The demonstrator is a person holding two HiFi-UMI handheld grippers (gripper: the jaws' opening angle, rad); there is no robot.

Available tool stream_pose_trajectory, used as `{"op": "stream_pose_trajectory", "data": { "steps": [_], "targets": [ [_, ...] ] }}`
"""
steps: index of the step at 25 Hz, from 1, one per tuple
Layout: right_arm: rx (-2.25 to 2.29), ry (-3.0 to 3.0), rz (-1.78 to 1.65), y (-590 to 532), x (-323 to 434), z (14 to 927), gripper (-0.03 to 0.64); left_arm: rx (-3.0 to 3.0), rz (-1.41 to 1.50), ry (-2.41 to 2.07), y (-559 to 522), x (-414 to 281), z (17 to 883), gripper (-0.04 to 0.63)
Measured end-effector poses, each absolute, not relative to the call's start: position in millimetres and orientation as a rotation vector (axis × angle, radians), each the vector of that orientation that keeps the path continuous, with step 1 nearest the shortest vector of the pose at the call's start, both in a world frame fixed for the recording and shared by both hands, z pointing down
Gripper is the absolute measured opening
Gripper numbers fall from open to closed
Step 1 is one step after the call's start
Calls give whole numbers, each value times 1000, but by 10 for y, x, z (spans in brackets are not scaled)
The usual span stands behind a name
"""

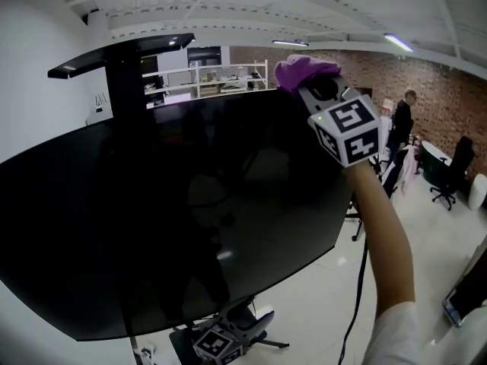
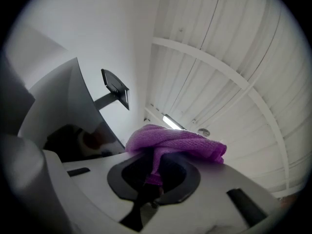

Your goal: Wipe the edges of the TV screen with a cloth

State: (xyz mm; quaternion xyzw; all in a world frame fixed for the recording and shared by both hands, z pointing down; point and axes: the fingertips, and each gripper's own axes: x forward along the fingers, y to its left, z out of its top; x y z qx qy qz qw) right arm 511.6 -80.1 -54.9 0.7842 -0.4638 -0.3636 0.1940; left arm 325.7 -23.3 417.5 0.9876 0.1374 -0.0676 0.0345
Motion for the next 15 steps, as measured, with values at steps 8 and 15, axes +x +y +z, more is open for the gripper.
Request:
{"op": "stream_pose_trajectory", "data": {
  "steps": [8,15],
  "targets": [
    [2281,-954,-852,-40,6641,-526,52,2990,-192,625,276,4016,4251,267],
    [2530,-1045,-672,553,7873,-425,52,2937,-159,688,648,4536,4380,267]
  ]
}}
